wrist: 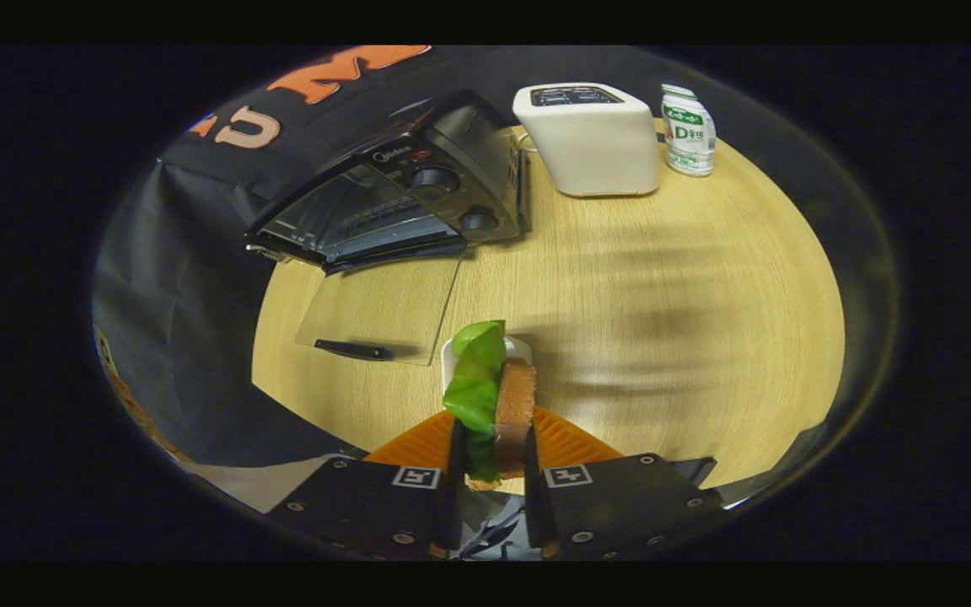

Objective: Open the toaster oven, put the food inside, and close the toaster oven door.

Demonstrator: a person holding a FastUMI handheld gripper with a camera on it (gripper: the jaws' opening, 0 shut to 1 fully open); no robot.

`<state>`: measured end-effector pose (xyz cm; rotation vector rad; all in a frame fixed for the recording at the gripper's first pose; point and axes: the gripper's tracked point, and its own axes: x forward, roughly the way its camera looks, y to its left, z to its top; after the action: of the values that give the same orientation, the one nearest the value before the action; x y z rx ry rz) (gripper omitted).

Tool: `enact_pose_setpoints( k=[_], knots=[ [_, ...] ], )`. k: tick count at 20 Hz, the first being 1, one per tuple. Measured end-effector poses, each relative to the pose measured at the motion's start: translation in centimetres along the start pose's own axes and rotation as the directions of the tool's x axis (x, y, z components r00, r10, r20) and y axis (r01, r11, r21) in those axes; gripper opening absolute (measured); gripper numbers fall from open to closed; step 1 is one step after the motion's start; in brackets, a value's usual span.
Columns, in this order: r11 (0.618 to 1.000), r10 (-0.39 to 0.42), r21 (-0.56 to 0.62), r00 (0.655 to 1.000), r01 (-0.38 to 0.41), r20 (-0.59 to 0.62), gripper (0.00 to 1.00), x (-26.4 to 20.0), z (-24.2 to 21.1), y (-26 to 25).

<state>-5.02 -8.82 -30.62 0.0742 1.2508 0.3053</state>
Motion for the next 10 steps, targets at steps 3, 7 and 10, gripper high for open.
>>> enact_pose_setpoints(
  k=[3, 7, 10],
  knots=[
    [0.999, -0.048, -0.002, 0.998, 0.048, 0.044, 0.30, -2.0, 0.3, 0.2],
    [0.997, -0.058, 0.055, 0.985, 0.050, 0.163, 0.30, -5.5, 2.3, 1.7],
    [0.994, -0.045, 0.107, 0.959, 0.015, 0.280, 0.30, -7.9, 4.2, 3.3]
  ],
)
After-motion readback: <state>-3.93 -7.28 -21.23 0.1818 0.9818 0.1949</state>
